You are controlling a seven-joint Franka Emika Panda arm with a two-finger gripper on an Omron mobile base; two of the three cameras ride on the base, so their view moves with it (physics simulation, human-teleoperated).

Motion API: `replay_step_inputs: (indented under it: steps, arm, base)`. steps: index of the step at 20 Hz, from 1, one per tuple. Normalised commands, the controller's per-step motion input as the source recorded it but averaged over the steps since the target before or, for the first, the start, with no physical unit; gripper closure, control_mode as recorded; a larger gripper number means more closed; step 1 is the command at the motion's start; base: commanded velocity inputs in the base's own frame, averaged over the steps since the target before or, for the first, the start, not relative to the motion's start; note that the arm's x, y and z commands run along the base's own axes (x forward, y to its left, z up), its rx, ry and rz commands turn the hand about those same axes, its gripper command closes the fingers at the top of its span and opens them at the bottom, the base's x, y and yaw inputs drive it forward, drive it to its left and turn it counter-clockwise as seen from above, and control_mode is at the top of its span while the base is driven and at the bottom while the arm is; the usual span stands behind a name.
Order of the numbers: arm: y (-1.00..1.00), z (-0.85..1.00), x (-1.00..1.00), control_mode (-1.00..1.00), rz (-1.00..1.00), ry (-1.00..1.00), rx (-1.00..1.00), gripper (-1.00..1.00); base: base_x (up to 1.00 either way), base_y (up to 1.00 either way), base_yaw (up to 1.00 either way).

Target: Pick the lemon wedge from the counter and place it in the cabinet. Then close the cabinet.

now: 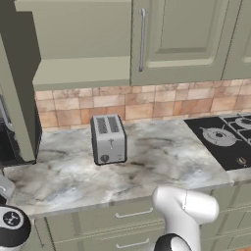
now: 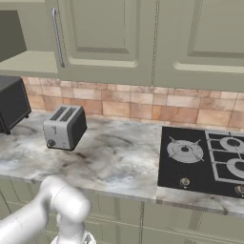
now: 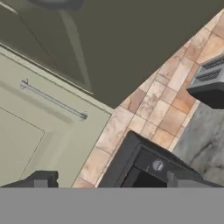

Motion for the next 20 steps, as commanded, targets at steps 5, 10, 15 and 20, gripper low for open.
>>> replay_step_inputs:
  steps: [5, 10, 15, 20]
  arm:
    - [0.23, 0.0, 0.97, -1.0, -0.01, 0.0, -0.03, -1.0]
    - [0.01, -0.02, 1.0, -1.0, -0.04, 0.0, 0.0, -1.0]
    - [0.0, 0.0, 0.61, -1.0, -0.02, -0.09, -0.01, -1.0]
    - [0.0, 0.0, -0.38, -1.0, -0.02, -0.4, -0.04, -1.0]
  base:
    - [0.0, 0.0, 0.0]
    - [0.0, 0.0, 0.0]
    - [0.0, 0.0, 0.0]
    - [0.0, 0.0, 0.0]
